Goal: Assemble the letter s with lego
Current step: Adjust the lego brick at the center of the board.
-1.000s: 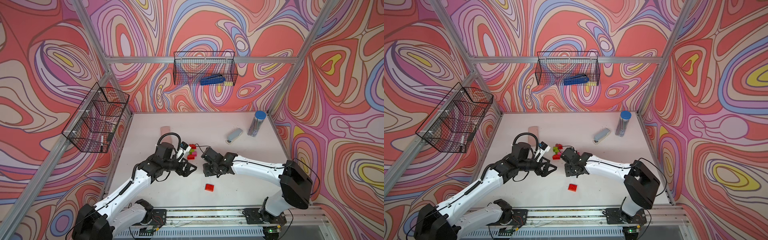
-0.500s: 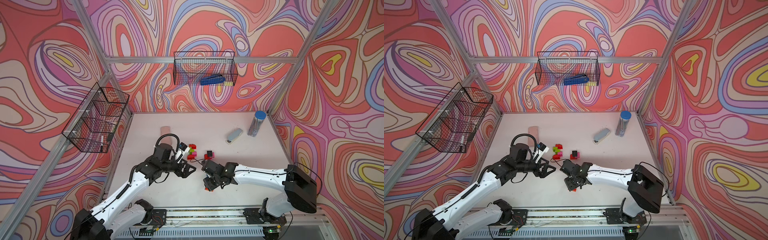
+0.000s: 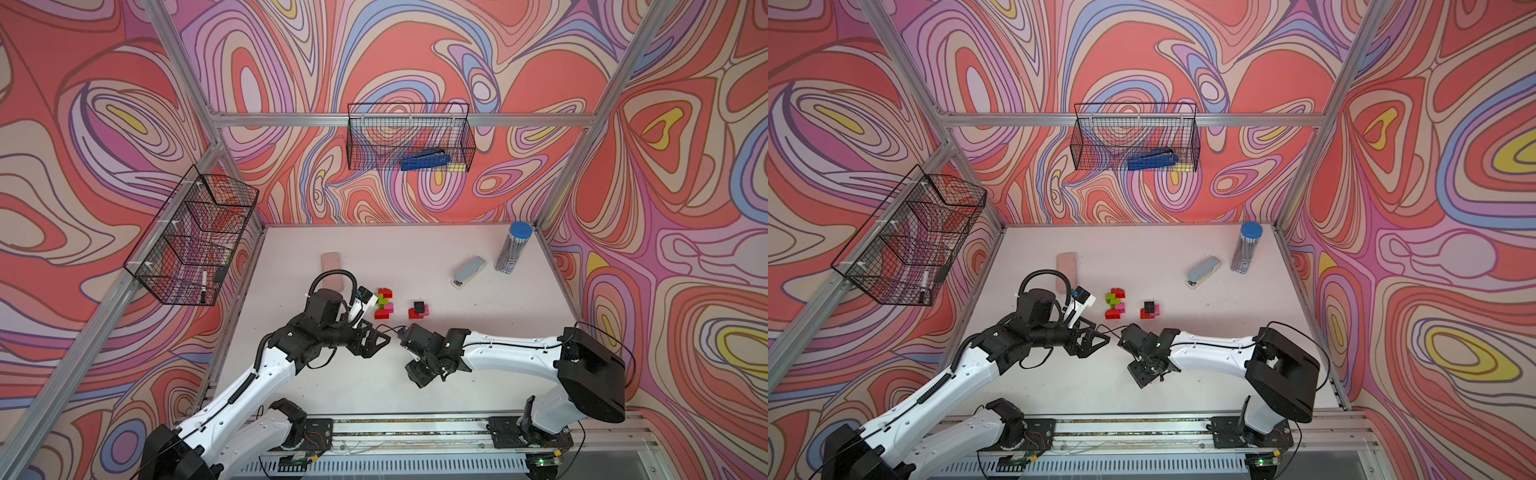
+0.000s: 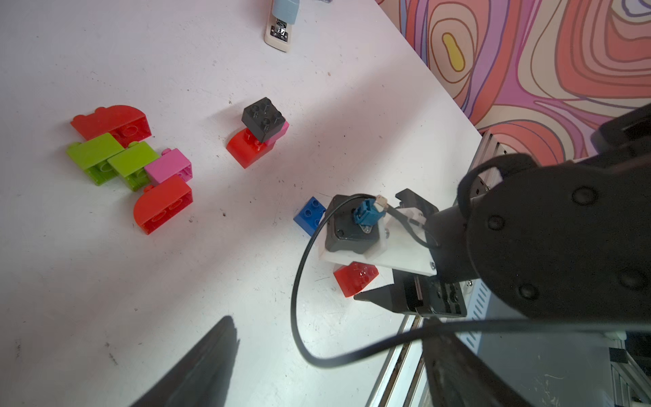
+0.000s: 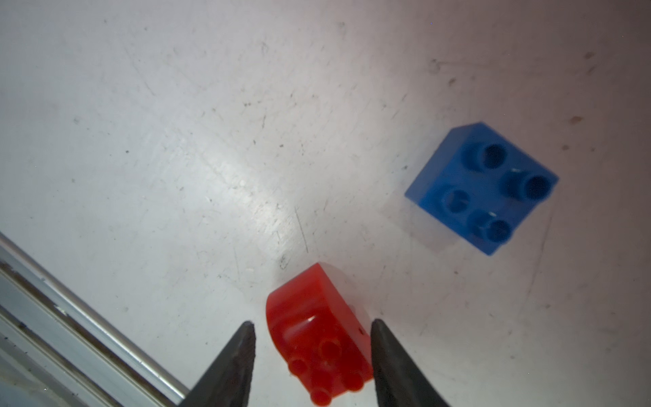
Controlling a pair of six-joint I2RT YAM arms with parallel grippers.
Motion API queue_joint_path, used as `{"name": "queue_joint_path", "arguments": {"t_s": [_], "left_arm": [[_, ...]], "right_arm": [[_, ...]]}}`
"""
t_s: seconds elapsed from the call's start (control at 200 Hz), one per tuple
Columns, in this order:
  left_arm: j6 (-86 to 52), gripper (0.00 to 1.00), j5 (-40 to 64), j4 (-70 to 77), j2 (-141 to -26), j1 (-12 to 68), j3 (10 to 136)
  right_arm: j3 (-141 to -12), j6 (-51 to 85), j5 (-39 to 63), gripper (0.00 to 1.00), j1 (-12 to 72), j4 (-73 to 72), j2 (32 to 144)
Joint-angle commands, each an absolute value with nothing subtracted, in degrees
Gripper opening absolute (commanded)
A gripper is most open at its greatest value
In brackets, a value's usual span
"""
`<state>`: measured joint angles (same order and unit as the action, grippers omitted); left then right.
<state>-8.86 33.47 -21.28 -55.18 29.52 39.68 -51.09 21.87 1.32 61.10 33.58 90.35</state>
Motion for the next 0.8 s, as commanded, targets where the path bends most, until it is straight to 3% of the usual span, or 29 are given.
{"name": "queue_joint_path", "arguments": {"t_s": [0.0, 0.331, 0.581, 0.796], "left_arm": [[-9.7, 0.84, 33.4, -22.5, -54.2, 29.2, 38.7], [-9.8, 0.84, 33.6, -22.3, -54.0, 29.1, 38.1], [-9.8, 0.83, 33.7, -22.4, -53.9, 29.1, 37.9], [-9.8, 0.84, 33.7, -22.3, -53.5, 29.2, 37.9]], "right_arm": [[-49.9, 21.2, 2.0, 0.54, 61.7, 32.9, 91.1], [-50.6, 21.7, 0.4, 0.46, 63.3, 34.7, 92.2], [-52.0, 23.0, -2.3, 0.28, 64.0, 36.5, 94.4], [-52.8, 31.2, -8.6, 0.19, 63.9, 41.0, 91.9]]}}
